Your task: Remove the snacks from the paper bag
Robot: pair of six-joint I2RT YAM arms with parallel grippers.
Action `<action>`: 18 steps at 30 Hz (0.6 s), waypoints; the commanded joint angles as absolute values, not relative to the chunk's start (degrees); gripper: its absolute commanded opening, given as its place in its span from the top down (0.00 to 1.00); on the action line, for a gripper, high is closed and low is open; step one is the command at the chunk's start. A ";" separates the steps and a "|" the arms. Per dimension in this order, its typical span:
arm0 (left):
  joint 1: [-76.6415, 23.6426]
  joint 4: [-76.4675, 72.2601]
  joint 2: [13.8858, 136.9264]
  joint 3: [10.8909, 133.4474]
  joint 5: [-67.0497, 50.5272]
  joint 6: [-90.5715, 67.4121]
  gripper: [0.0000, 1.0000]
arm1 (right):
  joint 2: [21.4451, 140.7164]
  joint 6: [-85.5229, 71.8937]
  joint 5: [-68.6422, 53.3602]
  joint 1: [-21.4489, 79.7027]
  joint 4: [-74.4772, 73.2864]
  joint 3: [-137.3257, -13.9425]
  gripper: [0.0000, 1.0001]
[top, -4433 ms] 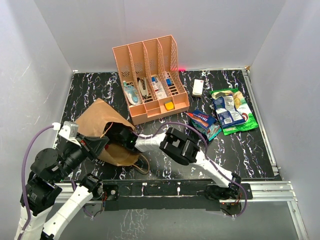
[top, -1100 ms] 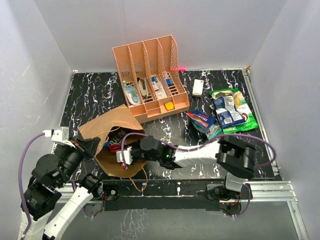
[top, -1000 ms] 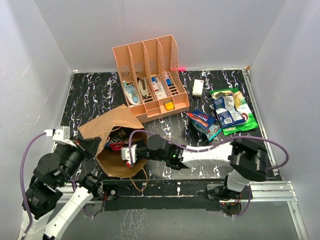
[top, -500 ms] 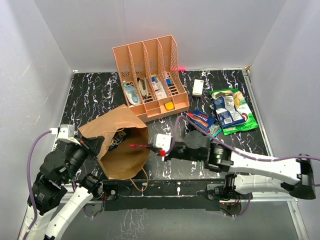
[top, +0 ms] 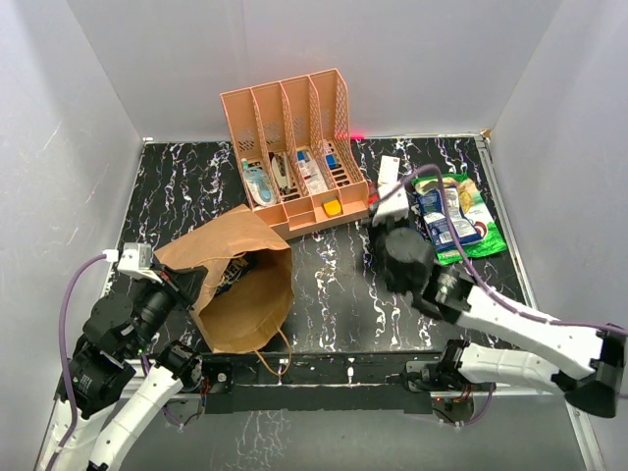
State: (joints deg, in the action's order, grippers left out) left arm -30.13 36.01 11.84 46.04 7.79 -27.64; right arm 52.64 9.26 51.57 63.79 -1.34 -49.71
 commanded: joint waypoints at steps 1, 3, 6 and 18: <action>-30.32 34.46 11.72 45.70 7.27 -26.56 1.00 | 60.03 1.15 49.57 44.38 -10.58 -53.95 0.92; -30.26 34.63 11.50 45.75 7.50 -26.54 1.00 | 65.22 0.96 47.25 38.12 -15.38 -55.86 0.92; -30.30 34.57 10.96 45.56 7.69 -26.54 1.00 | 73.02 2.55 47.14 33.04 -19.44 -57.46 0.92; -30.32 34.18 11.10 45.15 6.81 -26.20 1.00 | 84.31 4.23 41.48 23.84 -14.45 -54.25 0.92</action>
